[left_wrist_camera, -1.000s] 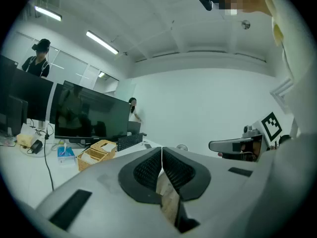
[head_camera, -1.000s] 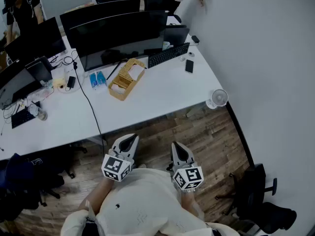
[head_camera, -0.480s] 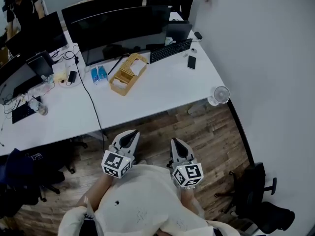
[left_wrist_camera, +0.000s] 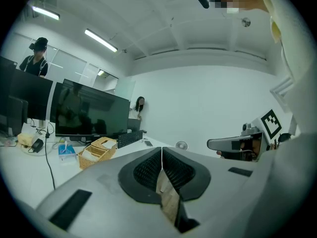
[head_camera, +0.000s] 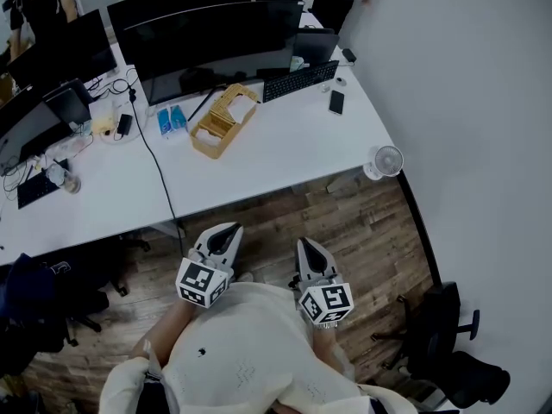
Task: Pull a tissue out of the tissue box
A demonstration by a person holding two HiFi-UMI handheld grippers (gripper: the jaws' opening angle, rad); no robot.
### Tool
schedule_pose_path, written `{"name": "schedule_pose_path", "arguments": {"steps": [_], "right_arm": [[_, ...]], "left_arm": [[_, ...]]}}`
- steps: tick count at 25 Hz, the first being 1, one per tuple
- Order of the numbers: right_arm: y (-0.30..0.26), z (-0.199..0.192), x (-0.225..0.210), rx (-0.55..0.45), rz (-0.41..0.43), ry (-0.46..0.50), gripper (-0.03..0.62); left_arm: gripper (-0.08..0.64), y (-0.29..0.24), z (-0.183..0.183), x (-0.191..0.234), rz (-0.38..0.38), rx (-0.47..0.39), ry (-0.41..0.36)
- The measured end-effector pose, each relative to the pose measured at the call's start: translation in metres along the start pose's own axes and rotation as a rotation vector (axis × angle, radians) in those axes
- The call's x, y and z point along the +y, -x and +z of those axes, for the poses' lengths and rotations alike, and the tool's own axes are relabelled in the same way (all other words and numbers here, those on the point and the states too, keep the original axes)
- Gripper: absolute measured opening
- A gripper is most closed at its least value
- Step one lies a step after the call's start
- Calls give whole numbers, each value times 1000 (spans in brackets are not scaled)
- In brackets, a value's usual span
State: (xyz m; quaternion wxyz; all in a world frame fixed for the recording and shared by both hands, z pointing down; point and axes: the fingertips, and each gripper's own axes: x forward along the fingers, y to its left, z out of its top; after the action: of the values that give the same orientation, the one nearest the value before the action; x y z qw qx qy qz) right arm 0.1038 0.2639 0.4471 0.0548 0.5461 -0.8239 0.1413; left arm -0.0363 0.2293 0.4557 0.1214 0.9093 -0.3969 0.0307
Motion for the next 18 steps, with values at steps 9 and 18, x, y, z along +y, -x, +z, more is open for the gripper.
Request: {"name": "schedule_pose_path", "arguments": {"steps": [9,18], "right_arm": [[0,6,-3,-42,-3,-20,2],[4,4,-8,-43,0,-12,2]], "left_arm": [[14,-4,1,2,4,-8,0],[14,-11,-3,-5,-9,15,-10]]}}
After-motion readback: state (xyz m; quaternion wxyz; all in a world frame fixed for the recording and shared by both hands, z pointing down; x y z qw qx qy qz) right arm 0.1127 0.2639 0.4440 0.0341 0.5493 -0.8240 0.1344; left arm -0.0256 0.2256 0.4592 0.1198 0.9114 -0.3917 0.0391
